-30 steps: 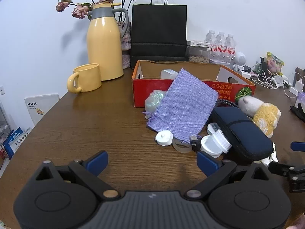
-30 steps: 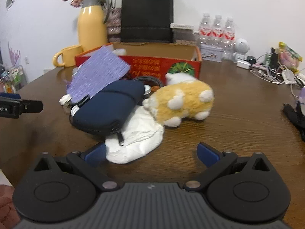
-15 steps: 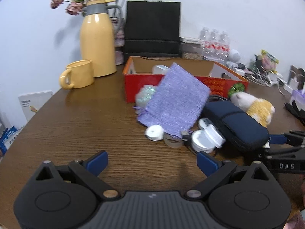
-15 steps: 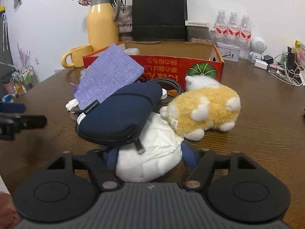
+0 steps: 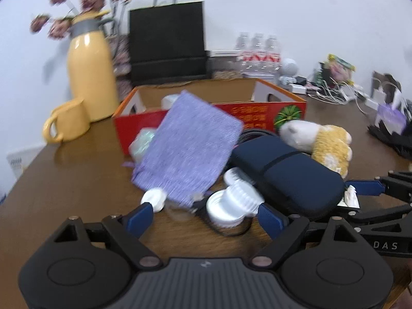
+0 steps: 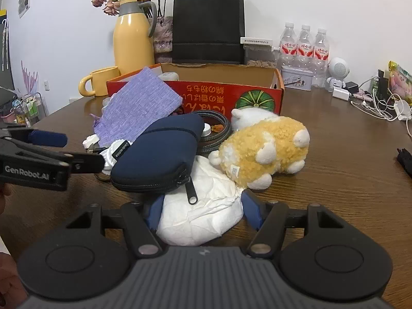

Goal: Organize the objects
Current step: 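Grasp the white tissue packet with the right tool while the left tool grasps a white round lid, then carry the tissue packet and lid into the cardboard box and open both tools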

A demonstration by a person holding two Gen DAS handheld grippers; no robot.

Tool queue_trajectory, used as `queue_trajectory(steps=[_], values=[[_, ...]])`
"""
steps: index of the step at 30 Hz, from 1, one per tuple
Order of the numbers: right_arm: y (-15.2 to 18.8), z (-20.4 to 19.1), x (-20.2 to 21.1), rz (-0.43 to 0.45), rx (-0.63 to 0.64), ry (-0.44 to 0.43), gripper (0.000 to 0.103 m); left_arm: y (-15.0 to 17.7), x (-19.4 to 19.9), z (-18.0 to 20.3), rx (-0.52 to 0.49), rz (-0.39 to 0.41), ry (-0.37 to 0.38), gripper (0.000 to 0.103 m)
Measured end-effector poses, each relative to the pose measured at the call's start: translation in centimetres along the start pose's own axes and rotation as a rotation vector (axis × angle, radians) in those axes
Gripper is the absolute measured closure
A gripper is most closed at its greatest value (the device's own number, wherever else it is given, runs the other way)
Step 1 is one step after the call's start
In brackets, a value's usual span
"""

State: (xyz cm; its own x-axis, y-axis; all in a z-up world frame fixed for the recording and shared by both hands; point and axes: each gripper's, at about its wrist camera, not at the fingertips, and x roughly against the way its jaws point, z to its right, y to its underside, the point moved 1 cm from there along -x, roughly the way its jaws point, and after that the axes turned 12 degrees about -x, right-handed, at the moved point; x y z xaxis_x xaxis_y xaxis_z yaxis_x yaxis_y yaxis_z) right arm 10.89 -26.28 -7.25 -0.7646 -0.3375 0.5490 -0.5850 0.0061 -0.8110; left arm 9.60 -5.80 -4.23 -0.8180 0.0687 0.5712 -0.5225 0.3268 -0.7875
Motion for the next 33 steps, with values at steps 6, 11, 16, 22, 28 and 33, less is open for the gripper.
queue_trajectory(steps=[6, 11, 16, 22, 28, 33], values=[[-0.3, 0.1, 0.1, 0.004, 0.009, -0.010, 0.040, -1.3, -1.1, 1.7, -0.126, 0.030, -0.024, 0.016], [-0.6, 0.3, 0.1, 0.004, 0.013, -0.019, 0.040, -1.3, -2.1, 2.1, -0.206, 0.028, -0.022, 0.020], [-0.8, 0.1, 0.1, 0.000, 0.027, -0.034, 0.040, -1.1, -2.9, 2.4, -0.232, 0.033, 0.062, 0.063], [-1.0, -0.2, 0.4, 0.004, 0.040, -0.037, 0.041, -0.9, -2.1, 2.0, -0.169, 0.061, 0.066, 0.065], [-1.3, -0.5, 1.3, 0.025, 0.057, -0.021, 0.043, -1.2, -0.4, 0.4, -0.083, 0.095, 0.041, 0.064], [-1.5, -0.8, 2.5, 0.040, 0.077, -0.008, 0.044, -1.4, 1.1, -0.6, -0.045, 0.124, 0.025, 0.064]])
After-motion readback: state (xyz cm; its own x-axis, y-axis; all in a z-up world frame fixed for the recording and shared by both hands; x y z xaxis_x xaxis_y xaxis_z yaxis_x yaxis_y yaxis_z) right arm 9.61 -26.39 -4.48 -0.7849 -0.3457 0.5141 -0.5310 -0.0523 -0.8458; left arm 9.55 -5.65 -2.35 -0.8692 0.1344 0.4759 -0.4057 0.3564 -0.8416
